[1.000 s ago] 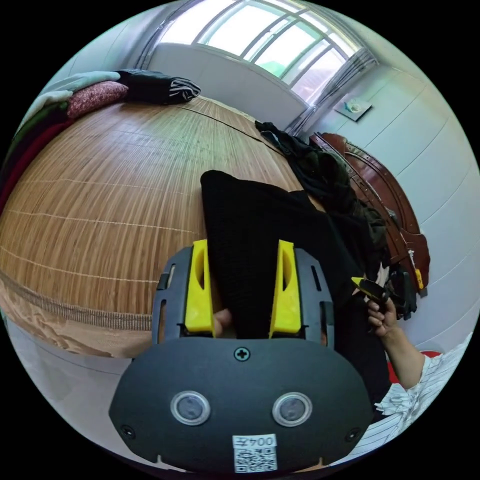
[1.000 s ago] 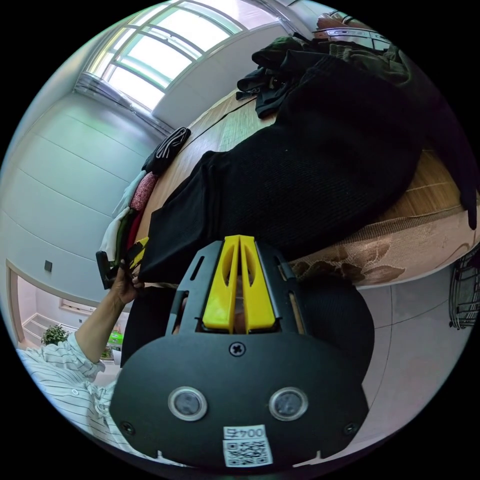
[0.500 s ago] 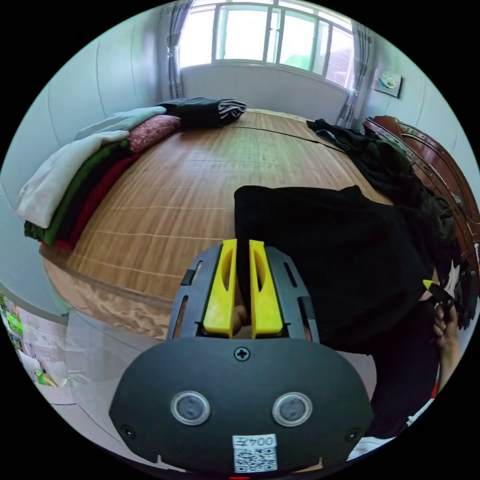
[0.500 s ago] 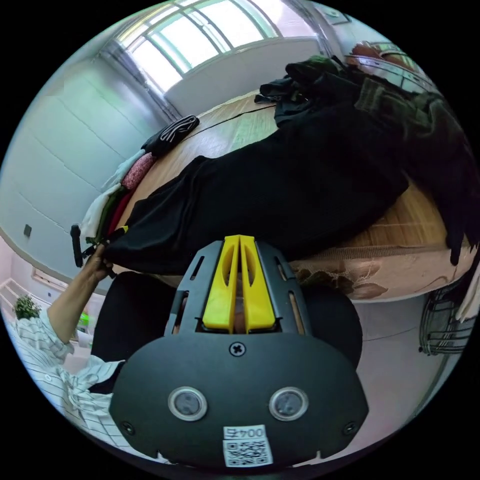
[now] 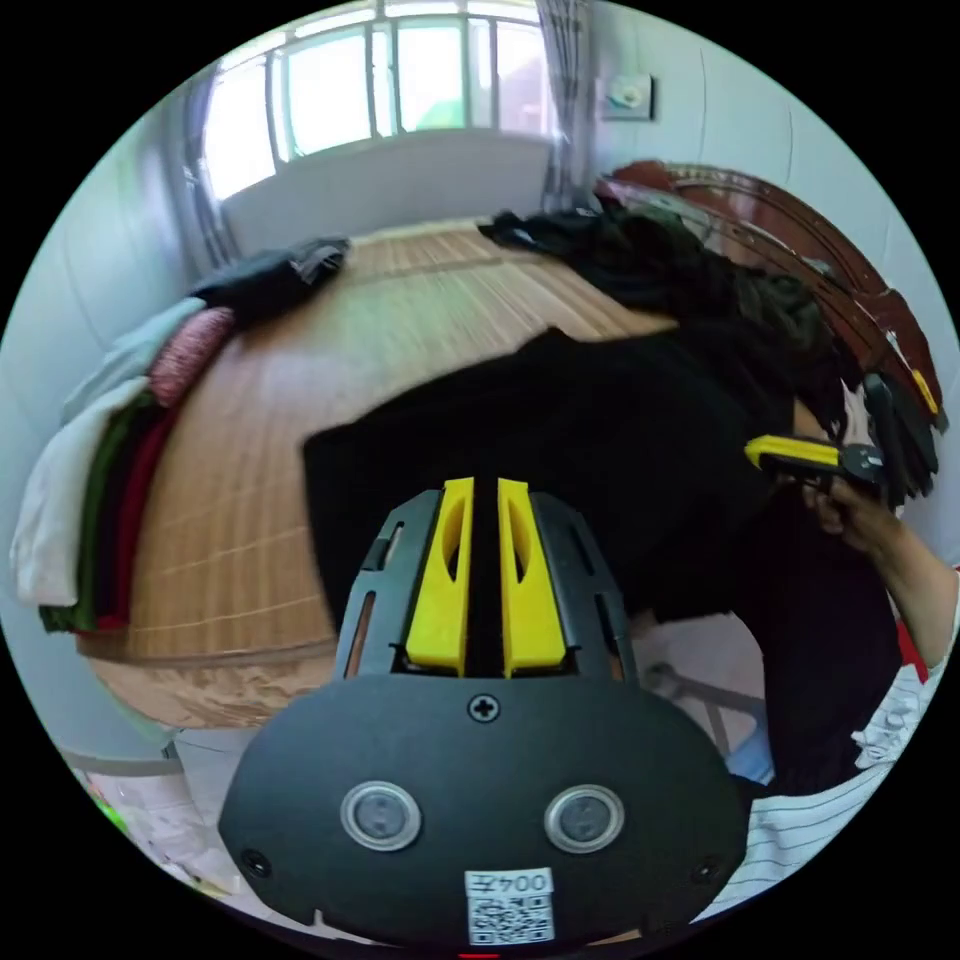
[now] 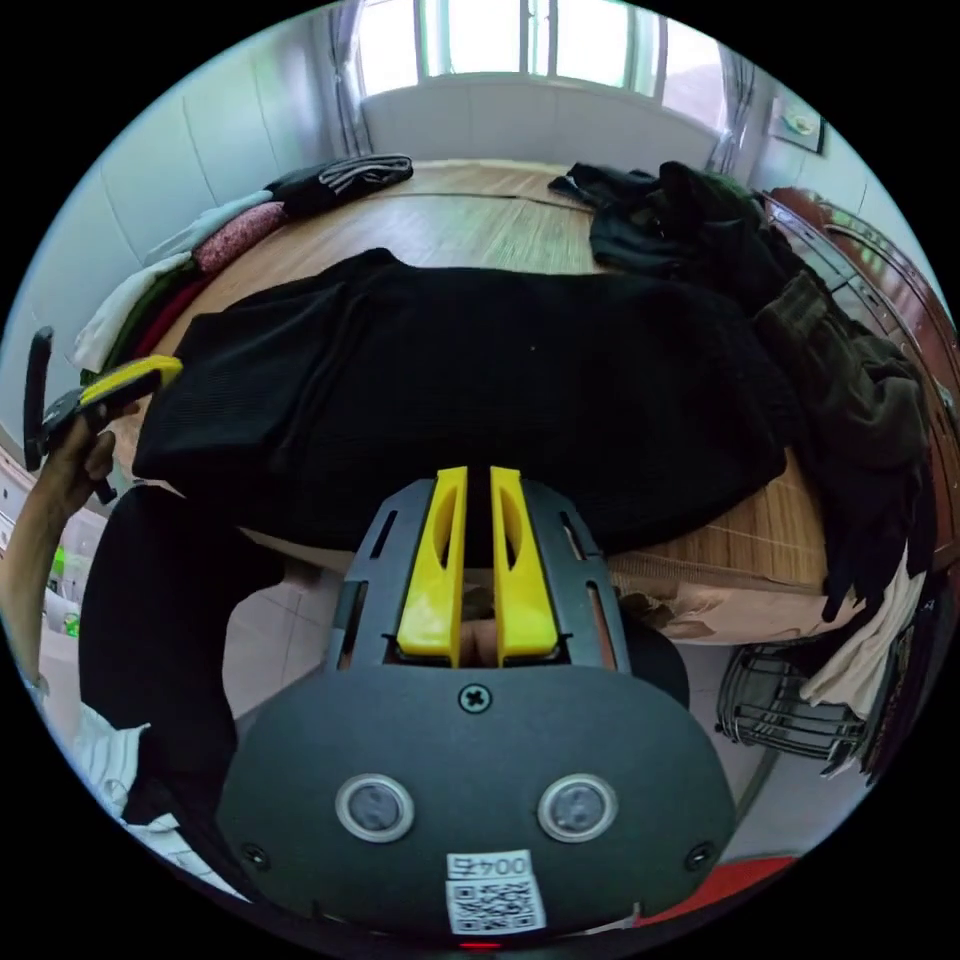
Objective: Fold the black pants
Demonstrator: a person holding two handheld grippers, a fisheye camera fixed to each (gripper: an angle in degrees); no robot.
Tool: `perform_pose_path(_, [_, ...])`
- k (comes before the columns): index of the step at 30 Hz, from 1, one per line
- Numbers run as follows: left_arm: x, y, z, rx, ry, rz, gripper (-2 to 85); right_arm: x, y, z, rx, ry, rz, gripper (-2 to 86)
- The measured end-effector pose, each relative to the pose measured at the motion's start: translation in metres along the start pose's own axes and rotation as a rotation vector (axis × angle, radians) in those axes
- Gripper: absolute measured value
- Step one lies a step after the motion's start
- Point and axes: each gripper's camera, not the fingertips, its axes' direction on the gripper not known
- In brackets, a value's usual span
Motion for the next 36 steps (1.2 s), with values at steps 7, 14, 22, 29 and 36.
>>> perform_pose_path(7, [0.038, 0.014, 0.059, -0.057, -0.098, 0.040, 2.9, 0.024, 0.015, -0.014, 0.089, -0.053, 0.043, 5.0])
perform_pose_path(14, [0.008, 0.020, 0.067, -0.068, -0.020, -0.022, 3.1, 0.035, 0.012, -0.068, 0.316, 0.085, 0.000, 1.1])
perform_pose_path(22, [0.005, 0.022, 0.073, -0.081, -0.027, -0.050, 3.3, 0.173, 0.008, -0.079, 0.283, -0.107, 0.282, 4.9])
perform_pose_path(29, [0.012, 0.018, 0.075, -0.098, -0.035, -0.074, 3.4, 0.378, 0.134, -0.072, 0.499, -0.532, 1.075, 14.3])
perform_pose_path(36, [0.030, 0.013, 0.071, -0.115, -0.063, -0.099, 3.3, 0.394, 0.103, -0.062, 0.289, -0.466, 0.958, 14.7])
